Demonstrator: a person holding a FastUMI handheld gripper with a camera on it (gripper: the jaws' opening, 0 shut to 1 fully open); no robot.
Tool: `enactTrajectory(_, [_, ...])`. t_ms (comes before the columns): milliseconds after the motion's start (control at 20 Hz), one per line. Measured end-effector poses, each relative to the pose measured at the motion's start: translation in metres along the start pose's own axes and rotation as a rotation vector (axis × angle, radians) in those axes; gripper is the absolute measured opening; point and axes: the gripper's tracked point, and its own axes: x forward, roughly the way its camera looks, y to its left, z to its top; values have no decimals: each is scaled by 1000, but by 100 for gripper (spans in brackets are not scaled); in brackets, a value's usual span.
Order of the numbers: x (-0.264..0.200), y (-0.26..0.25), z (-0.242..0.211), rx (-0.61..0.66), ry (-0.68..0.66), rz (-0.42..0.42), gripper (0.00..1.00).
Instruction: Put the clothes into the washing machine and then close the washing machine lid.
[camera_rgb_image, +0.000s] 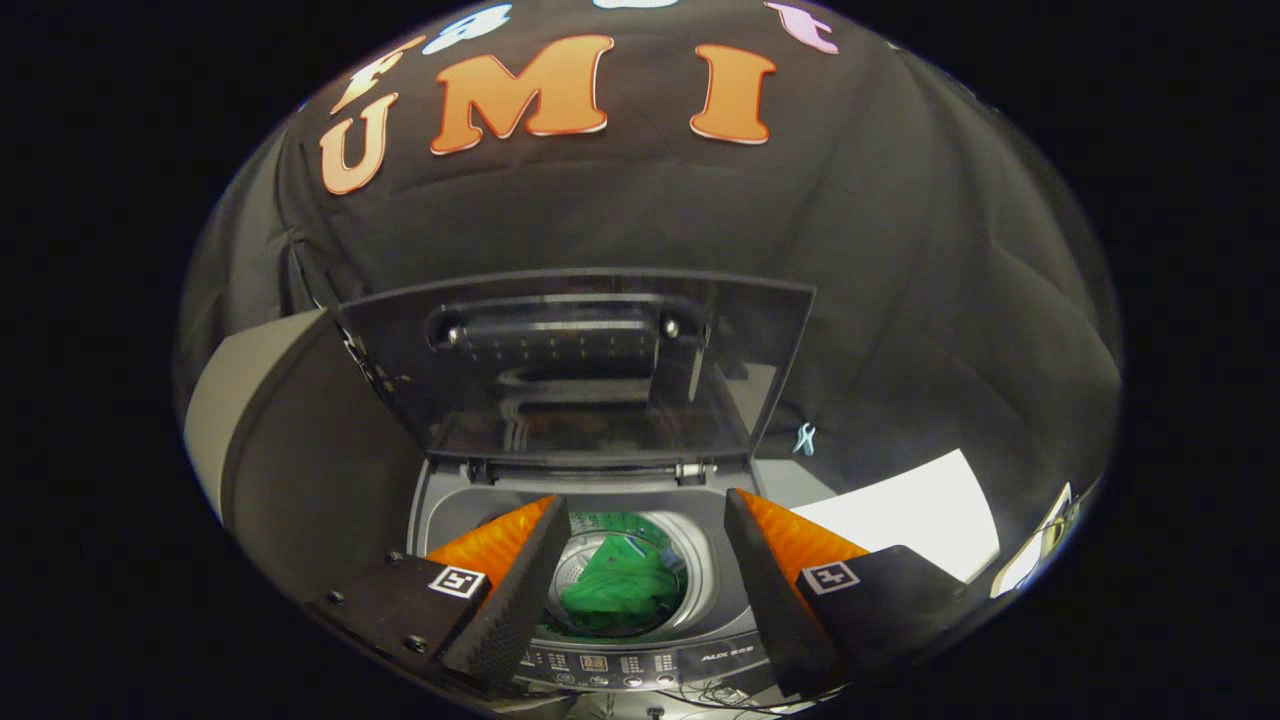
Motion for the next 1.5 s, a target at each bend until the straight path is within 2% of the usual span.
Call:
enactTrajectory(300, [-30,11,91,-17,-157,16,99])
enactTrajectory(550, [-17,27,137,-47,-214,33,99])
enactTrajectory(1100, [75,46,153,-22,-148,74,99])
enactTrajectory(1500, [89,59,149,22,-135,69,97])
